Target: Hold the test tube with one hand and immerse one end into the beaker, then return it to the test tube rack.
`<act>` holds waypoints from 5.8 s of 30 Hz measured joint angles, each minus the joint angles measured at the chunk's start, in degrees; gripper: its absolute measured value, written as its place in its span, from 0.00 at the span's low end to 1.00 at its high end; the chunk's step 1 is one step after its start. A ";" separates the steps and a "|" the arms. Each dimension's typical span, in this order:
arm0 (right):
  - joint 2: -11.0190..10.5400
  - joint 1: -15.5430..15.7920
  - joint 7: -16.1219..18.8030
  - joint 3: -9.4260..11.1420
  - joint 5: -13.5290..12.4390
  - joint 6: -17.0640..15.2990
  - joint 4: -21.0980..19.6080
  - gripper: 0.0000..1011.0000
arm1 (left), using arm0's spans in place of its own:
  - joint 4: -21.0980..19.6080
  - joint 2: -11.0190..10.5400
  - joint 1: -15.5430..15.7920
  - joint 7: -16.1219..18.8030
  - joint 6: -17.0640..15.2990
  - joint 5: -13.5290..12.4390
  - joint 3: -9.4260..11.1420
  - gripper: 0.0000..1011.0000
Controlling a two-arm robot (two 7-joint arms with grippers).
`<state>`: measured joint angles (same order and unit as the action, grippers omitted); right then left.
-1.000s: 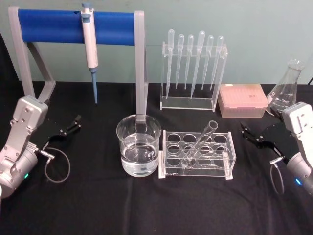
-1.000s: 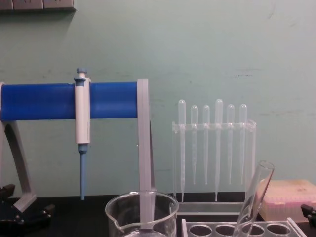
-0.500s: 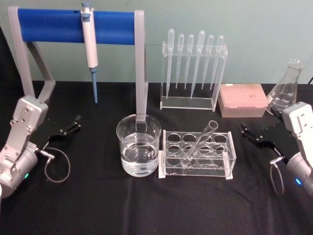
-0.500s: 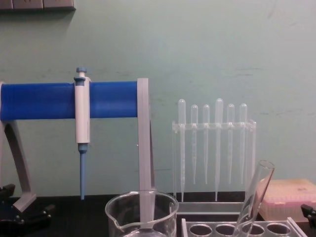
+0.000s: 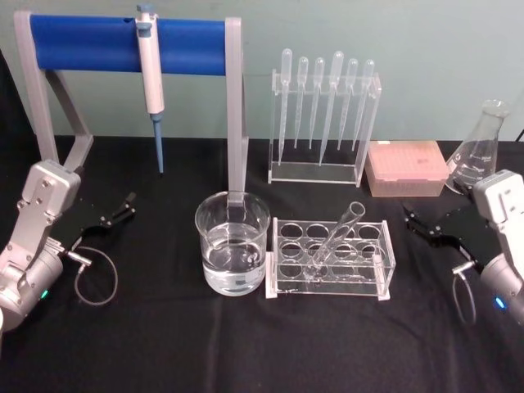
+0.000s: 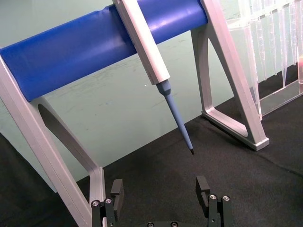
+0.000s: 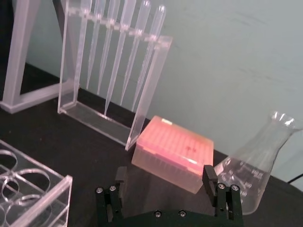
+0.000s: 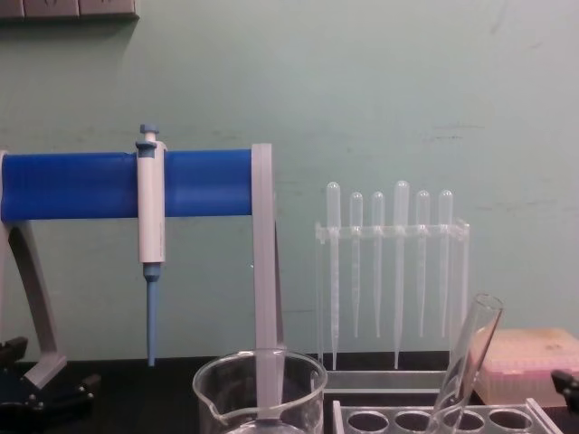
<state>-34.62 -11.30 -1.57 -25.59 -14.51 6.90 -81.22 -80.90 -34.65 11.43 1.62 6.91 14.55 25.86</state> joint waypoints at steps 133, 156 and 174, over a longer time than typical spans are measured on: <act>-2.47 -8.18 53.01 -2.11 -23.06 1.11 2.04 0.24 | 0.00 0.00 0.00 0.00 0.00 0.00 0.00 0.99; -7.51 -21.23 56.58 -6.52 -21.58 -11.59 -4.52 0.24 | 0.00 0.00 0.00 0.00 0.00 0.00 0.00 0.99; -8.62 -26.74 56.84 -8.09 -23.60 -15.63 -5.84 0.24 | 0.00 0.00 0.00 0.00 0.00 0.00 0.00 0.99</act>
<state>-43.25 -38.04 55.27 -33.68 -38.11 -8.73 -87.06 -80.90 -34.65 11.43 1.62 6.91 14.55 25.86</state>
